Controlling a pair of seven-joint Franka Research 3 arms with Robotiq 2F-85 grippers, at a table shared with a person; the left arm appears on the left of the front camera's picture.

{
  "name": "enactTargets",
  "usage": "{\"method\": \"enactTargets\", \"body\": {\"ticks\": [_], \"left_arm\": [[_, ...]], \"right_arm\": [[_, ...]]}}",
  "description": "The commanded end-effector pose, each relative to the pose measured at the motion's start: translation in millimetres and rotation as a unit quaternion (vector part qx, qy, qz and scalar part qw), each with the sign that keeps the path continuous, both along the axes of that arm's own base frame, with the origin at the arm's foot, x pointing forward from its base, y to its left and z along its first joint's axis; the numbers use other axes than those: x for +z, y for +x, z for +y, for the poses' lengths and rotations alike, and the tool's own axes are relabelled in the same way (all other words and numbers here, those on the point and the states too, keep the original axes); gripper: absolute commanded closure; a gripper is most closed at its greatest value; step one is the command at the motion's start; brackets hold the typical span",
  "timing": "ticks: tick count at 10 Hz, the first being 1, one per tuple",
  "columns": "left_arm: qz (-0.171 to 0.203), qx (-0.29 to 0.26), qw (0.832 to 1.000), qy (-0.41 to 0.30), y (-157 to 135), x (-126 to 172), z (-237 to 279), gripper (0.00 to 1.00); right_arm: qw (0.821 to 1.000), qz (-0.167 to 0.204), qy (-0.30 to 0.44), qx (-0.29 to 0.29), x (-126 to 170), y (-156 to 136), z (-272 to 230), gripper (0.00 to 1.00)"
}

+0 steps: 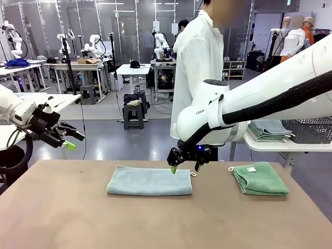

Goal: Fold the towels and place them in the basket.
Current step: When a person lays out a Towel with hook on the table, fold it in half twice.

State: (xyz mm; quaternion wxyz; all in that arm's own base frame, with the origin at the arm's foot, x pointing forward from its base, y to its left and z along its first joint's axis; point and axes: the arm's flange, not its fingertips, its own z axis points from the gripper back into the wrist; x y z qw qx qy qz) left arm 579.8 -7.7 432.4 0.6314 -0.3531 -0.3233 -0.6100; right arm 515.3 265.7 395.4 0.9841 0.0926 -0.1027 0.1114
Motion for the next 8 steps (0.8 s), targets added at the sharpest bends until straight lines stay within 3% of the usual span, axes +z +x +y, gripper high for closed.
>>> {"method": "enactTargets", "body": {"ticks": [1, 4, 5, 8], "left_arm": [[0.003, -0.001, 1.0, -0.001, -3.5, -1.7, -2.0, 0.0], [0.003, -0.001, 1.0, -0.001, -3.5, -1.7, -2.0, 0.0], [0.003, -0.001, 1.0, -0.001, -3.5, -1.7, -2.0, 0.0], [0.003, -0.001, 1.0, -0.001, -3.5, -1.7, -2.0, 0.0]], "right_arm": [[0.997, -0.025, 0.006, -0.067, -13.0, 5.4, 4.0, 0.0], [0.989, -0.004, -0.002, -0.148, -15.8, 11.2, 4.1, 0.0], [0.996, -0.005, 0.015, -0.083, -12.1, 11.3, -5.8, 0.0], [0.995, -0.004, 0.011, -0.102, -13.8, 12.8, -7.2, 0.0]]}}
